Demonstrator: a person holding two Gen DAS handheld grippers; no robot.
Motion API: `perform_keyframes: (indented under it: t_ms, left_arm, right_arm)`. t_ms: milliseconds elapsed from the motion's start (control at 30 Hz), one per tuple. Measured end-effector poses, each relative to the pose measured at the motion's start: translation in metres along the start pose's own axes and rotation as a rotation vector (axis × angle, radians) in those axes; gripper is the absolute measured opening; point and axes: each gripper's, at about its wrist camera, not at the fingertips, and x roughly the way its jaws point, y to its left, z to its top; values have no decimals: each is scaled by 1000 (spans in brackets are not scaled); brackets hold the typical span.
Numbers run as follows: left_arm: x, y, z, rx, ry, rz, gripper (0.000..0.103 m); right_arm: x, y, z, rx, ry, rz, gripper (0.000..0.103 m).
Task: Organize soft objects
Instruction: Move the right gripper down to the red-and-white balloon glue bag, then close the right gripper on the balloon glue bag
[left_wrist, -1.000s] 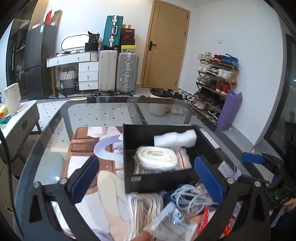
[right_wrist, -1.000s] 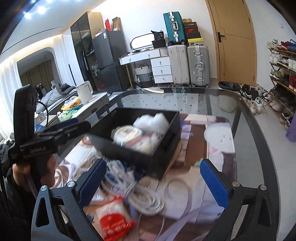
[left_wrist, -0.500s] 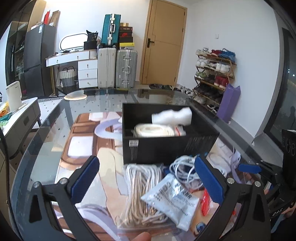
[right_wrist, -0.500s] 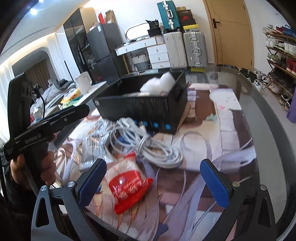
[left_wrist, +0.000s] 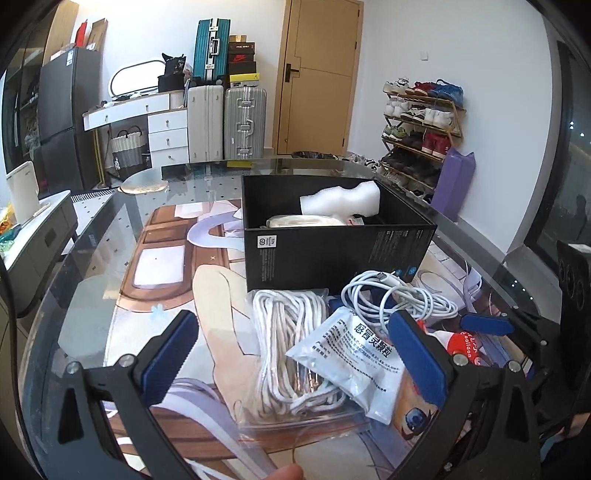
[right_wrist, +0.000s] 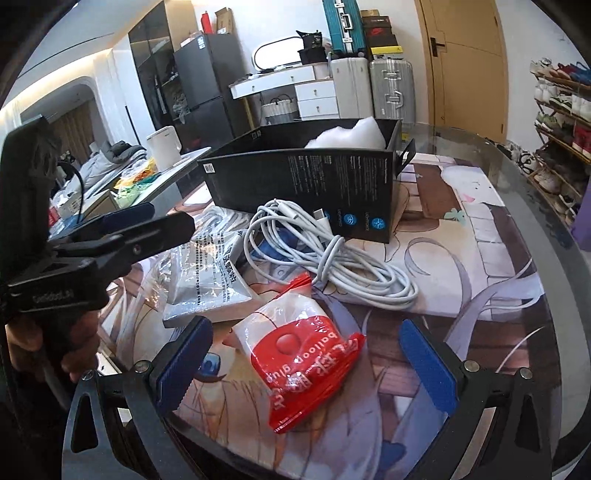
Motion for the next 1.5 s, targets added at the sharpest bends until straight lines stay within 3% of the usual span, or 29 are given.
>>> perform_keyframes:
  t_ms: [167, 433, 1033, 1500]
  left_arm:
    - [3, 1, -2, -3, 8, 4, 103]
    - [8, 0, -5, 4, 19, 10, 103]
    - [12, -4, -9, 25, 38, -10, 103]
    - [13, -6, -9, 34, 45, -12, 103]
  right_arm:
    - [5, 10, -5, -72, 18, -68, 102]
    - [-2, -13, -10, -46, 13, -101, 102]
    - [8, -6, -7, -93, -17, -85, 102]
    - [0, -5, -10, -107, -55, -21, 67]
